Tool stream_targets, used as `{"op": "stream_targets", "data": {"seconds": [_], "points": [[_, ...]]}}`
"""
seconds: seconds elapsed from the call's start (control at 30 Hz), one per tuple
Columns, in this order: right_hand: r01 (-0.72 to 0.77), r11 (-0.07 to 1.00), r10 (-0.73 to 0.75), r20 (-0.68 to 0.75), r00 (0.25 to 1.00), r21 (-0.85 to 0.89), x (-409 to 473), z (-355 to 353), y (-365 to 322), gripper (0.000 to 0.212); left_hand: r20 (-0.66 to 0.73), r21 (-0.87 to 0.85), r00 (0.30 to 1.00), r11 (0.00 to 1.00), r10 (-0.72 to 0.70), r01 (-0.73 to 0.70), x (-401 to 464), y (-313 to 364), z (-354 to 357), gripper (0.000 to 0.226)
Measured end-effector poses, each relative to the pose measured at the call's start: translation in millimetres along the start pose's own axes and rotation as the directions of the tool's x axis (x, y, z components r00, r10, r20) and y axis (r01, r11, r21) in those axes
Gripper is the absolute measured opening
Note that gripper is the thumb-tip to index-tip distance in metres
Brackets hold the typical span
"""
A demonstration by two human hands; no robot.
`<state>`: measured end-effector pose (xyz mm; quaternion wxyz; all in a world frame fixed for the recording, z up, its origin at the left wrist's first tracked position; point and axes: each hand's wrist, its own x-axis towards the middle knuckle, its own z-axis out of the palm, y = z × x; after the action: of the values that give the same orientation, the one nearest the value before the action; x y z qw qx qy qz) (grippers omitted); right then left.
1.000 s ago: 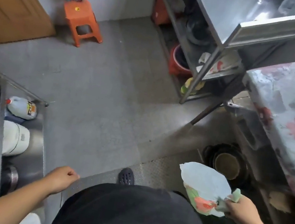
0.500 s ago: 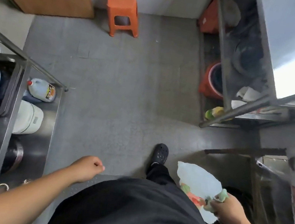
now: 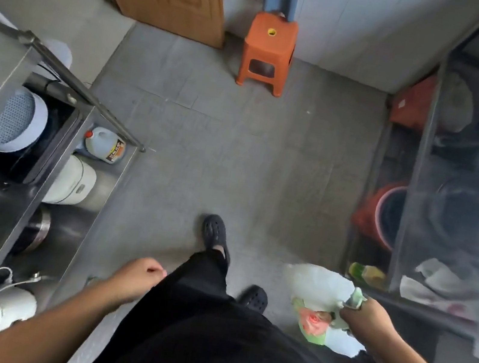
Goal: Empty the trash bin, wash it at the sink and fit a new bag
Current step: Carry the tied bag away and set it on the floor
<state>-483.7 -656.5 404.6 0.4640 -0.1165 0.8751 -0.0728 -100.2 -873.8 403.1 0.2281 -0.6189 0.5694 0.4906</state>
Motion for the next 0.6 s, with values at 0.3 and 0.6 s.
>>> {"op": "stream_targets", "data": {"seconds": [0.3, 0.6], "points": [[0.044, 0.998, -0.048, -0.106, 0.993, -0.041, 60, -47, -177, 0.017, 0.13, 0.25, 0.988, 0.962, 0.077, -0.108, 87, 44, -118, 0.032], [0.072, 0.965, -0.11, -0.138, 0.984, -0.253, 118, -74, -299, 0.007, -0.148, -0.145, 0.986, 0.985, 0.074, -0.096, 159, 153, -263, 0.02]]}}
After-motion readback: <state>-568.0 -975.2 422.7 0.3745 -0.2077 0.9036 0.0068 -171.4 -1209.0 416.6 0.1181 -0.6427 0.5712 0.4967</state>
